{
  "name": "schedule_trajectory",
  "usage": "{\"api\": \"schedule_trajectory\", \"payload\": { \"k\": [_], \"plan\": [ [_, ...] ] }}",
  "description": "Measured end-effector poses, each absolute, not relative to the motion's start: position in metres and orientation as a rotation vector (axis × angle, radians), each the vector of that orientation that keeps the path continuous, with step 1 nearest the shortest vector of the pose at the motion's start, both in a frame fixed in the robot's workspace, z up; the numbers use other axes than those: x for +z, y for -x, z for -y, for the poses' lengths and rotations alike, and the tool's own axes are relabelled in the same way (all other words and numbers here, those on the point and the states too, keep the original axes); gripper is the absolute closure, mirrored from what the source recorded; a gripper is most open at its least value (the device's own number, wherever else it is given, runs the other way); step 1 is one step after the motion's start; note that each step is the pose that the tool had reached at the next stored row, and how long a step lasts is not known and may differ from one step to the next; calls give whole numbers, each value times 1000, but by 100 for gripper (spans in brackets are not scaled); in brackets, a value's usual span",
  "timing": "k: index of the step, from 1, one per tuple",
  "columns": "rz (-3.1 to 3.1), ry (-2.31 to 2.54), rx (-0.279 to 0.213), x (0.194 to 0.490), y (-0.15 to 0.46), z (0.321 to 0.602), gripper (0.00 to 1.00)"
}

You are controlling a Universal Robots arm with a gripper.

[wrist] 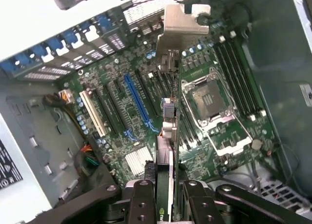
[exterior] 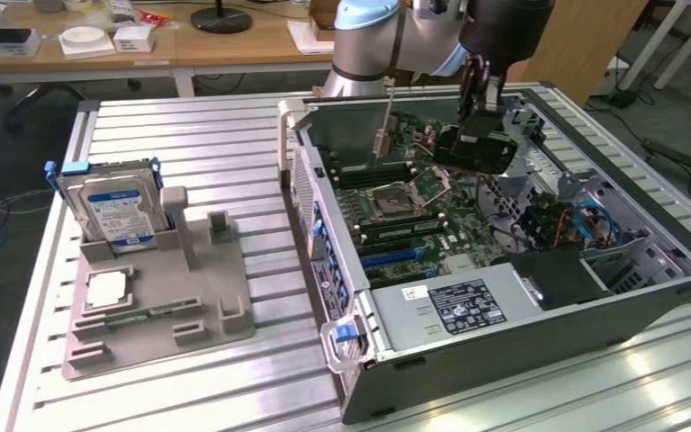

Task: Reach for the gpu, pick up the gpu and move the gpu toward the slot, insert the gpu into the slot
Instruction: 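Insert the gpu into the slot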

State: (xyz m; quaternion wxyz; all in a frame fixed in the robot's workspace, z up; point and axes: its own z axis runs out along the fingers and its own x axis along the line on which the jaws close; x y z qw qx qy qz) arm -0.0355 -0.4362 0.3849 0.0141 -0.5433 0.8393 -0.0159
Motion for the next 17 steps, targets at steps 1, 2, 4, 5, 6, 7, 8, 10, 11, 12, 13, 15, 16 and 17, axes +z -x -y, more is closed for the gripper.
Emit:
{"api": "schedule_trajectory", "payload": {
  "k": [1,2,4,5,6,7,8,10,11,12,13,15,16,17],
  "plan": [
    [-2598,1715,-49,384,35,436,73],
    [-2582,1738,-49,384,35,436,73],
    [-2548,1786,-48,382,35,436,73],
    [-2532,1809,-47,381,35,436,73],
    [-2516,1831,-47,380,35,436,73],
    [-2499,1853,-46,379,35,436,73],
    [-2483,1875,-46,378,35,436,73],
    [-2446,1921,-45,374,35,436,73],
    [-2429,1943,-44,373,35,436,73],
    [-2411,1964,-44,371,35,436,73],
    [-2394,1985,-44,370,35,436,73],
    [-2360,2024,-43,366,35,436,73],
    [-2345,2042,-42,365,36,436,73],
    [-2338,2050,-42,363,36,436,73]
  ]
}}
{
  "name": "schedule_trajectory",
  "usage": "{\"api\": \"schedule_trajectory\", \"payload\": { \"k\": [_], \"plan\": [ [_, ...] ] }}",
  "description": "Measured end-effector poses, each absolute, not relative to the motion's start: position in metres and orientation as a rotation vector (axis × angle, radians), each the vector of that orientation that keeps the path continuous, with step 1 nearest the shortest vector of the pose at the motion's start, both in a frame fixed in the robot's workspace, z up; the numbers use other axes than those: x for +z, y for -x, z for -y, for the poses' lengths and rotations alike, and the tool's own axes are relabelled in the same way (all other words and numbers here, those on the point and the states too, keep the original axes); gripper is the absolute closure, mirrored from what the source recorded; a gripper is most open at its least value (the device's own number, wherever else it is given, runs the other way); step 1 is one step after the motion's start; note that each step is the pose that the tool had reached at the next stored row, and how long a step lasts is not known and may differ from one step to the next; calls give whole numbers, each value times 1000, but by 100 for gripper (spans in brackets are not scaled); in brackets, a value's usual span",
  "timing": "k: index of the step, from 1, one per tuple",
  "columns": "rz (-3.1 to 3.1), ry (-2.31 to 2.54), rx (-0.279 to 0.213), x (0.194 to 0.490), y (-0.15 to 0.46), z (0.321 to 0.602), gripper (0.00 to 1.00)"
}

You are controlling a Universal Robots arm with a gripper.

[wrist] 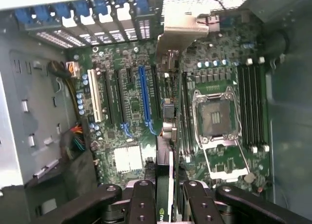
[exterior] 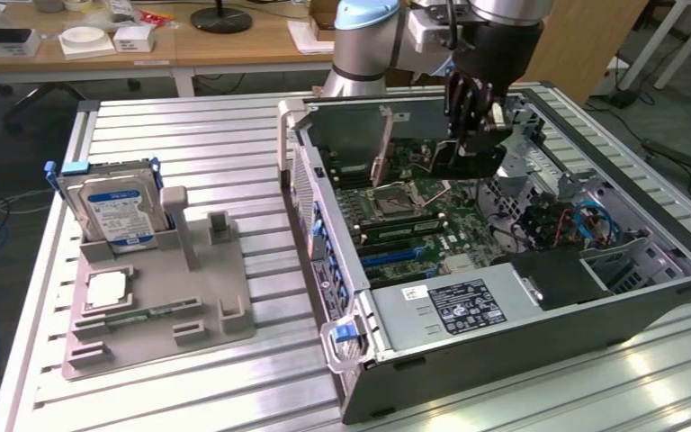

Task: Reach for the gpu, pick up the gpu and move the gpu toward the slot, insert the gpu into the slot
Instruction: 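Insert the gpu into the slot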

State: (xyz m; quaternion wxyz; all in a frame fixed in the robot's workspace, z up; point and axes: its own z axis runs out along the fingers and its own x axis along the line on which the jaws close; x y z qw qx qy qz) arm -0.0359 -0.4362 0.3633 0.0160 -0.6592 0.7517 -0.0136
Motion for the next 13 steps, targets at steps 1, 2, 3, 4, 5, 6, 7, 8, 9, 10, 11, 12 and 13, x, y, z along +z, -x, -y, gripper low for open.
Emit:
{"api": "schedule_trajectory", "payload": {
  "k": [1,2,3,4,5,6,7,8,9,10,11,12,13],
  "plan": [
    [-2335,2052,-42,362,38,436,73],
    [-2332,2056,-41,360,40,436,73],
    [-2324,2063,-39,358,41,436,73],
    [-2311,2076,-37,357,42,437,73],
    [-2292,2096,-37,355,42,436,73],
    [-2272,2117,-36,353,42,437,73],
    [-2253,2137,-35,352,42,437,73],
    [-2238,2153,-35,351,42,437,73],
    [-2233,2158,-35,350,43,437,73],
    [-2232,2159,-35,349,44,437,73],
    [-2232,2160,-35,349,47,438,73],
    [-2232,2160,-35,348,51,440,73],
    [-2232,2160,-35,348,54,440,73]
  ]
}}
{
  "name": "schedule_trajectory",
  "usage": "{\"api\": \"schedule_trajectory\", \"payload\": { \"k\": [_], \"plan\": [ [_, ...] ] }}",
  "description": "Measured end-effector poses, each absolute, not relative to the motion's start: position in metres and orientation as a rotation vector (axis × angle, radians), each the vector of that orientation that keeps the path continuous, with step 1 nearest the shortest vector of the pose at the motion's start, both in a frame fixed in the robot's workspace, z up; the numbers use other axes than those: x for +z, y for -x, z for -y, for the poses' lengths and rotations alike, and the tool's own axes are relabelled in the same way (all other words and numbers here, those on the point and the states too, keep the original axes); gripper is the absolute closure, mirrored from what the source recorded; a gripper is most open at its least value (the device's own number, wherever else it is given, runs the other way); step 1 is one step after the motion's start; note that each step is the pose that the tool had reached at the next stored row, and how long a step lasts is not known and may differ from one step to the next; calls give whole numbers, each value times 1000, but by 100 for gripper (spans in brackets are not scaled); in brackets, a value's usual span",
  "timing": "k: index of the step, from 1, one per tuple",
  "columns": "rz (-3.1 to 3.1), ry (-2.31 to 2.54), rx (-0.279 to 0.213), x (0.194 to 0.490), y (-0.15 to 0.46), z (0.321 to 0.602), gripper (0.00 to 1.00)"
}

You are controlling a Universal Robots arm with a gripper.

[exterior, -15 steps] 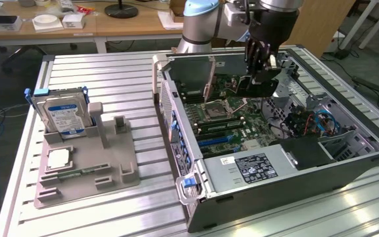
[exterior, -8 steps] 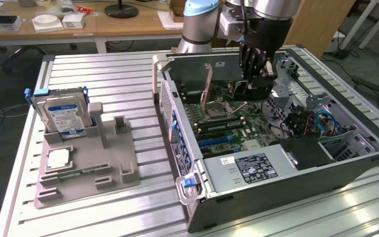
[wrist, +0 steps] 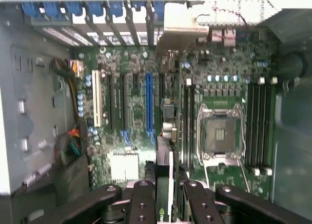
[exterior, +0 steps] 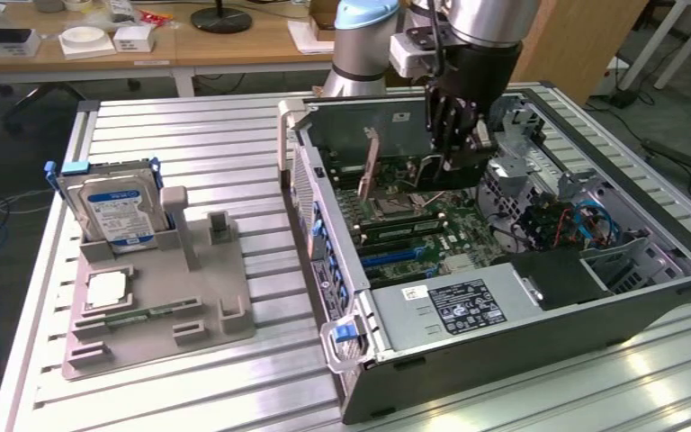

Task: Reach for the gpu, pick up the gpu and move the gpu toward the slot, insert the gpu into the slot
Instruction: 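Insert the gpu into the slot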

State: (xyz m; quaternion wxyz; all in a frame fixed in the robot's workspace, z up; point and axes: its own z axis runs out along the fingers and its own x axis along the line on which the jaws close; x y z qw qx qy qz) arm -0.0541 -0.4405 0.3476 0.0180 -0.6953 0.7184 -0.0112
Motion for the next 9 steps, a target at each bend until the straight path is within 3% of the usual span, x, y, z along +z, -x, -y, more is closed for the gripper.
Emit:
{"api": "schedule_trajectory", "payload": {
  "k": [9],
  "plan": [
    [-2186,2195,-43,339,61,443,73]
  ]
}}
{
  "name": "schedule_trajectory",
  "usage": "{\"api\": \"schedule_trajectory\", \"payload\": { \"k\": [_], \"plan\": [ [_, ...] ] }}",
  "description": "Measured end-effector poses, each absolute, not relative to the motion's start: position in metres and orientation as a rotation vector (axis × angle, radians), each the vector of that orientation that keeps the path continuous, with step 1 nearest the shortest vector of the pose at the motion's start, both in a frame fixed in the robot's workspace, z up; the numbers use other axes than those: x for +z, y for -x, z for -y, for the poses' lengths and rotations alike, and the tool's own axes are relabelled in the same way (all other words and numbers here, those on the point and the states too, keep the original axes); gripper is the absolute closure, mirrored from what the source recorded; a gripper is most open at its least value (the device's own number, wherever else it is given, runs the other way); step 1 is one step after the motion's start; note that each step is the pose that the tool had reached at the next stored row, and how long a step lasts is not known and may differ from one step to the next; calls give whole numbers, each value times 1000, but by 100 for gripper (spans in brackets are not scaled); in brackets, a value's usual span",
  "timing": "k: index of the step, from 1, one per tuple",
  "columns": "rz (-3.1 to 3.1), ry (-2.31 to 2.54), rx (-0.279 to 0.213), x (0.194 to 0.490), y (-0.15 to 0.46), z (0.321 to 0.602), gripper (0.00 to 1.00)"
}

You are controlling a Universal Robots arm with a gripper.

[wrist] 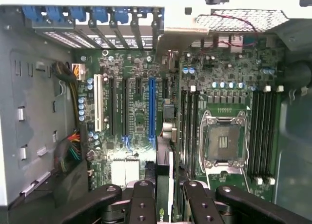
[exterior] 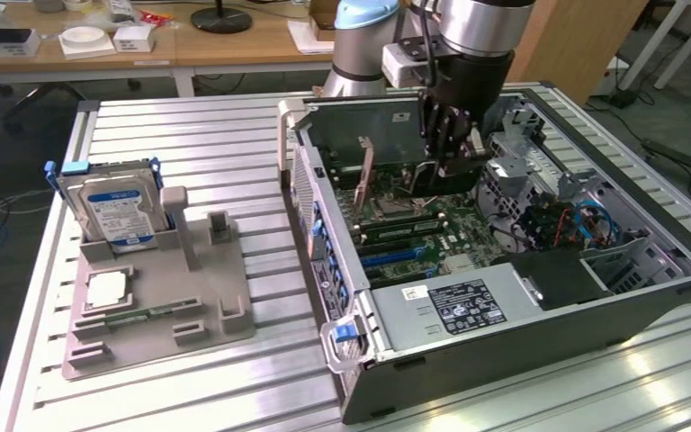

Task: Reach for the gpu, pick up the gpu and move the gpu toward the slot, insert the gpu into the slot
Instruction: 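Insert the gpu into the slot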

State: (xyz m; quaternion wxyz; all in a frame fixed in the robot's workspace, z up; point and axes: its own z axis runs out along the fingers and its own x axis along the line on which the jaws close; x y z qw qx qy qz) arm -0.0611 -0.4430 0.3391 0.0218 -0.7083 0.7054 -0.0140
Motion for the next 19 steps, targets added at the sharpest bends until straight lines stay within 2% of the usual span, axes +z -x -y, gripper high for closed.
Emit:
{"api": "schedule_trajectory", "payload": {
  "k": [11,19],
  "plan": [
    [-2168,2214,-40,330,64,463,73],
    [-2167,2216,-40,315,75,463,73]
  ]
}}
